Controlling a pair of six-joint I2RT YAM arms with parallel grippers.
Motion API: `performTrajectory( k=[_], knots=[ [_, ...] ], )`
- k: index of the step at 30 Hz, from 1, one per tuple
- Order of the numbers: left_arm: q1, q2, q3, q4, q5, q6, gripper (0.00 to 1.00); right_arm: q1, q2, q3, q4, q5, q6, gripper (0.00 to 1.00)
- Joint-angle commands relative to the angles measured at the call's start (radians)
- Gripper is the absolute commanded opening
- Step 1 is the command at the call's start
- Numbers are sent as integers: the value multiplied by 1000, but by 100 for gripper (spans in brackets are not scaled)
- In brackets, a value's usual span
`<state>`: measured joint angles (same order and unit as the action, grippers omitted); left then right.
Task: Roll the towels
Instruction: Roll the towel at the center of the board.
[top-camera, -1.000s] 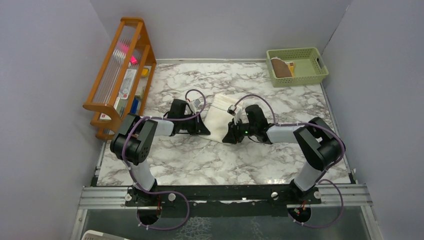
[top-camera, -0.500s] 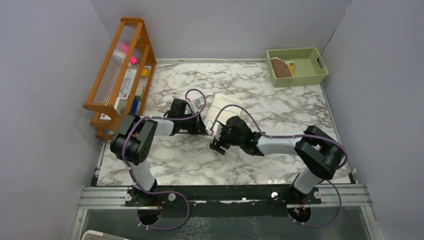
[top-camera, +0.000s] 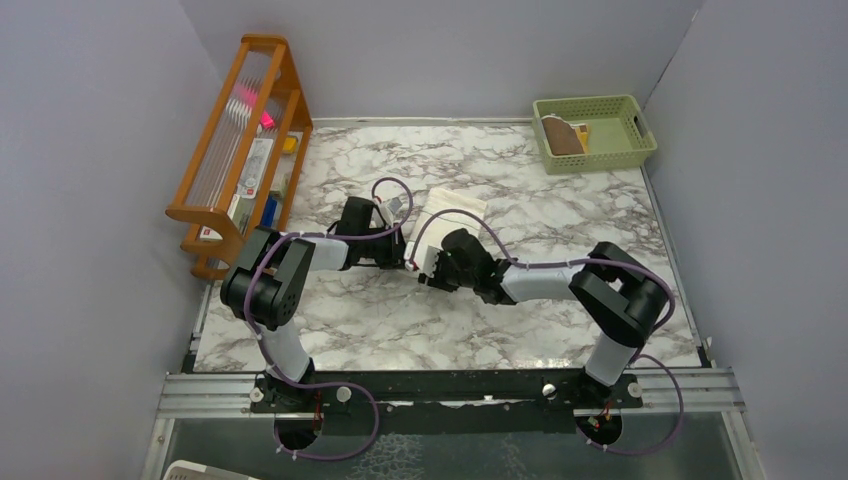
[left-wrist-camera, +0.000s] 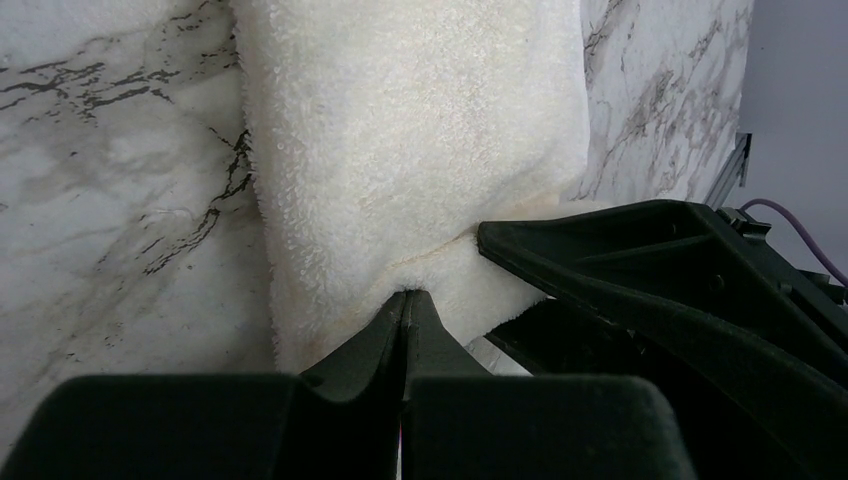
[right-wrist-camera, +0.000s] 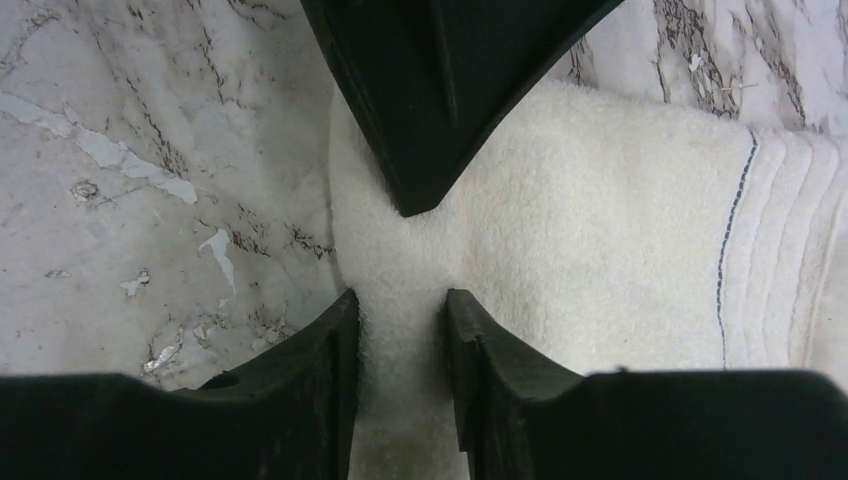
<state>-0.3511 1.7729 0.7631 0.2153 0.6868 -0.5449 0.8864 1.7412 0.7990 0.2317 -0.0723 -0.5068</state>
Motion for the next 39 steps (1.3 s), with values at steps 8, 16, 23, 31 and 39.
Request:
performTrajectory(
  k=[8, 16, 23, 31, 39],
  knots=[
    [22, -102, 30, -100, -122, 32, 0, -5, 99, 102, -225, 78, 44, 15],
    [117, -312, 108, -234, -160, 38, 0, -84, -46, 117, -270, -224, 275, 1],
    [102, -339, 44, -158, -110, 8, 0, -217, -74, 128, -247, -469, 499, 1],
    [-3, -358, 10, -81, -143, -24, 0, -413, 33, 113, -147, -802, 720, 1],
    [-85, -286, 11, 24, -129, -81, 0, -454, 196, 179, -181, -888, 764, 1]
  ],
)
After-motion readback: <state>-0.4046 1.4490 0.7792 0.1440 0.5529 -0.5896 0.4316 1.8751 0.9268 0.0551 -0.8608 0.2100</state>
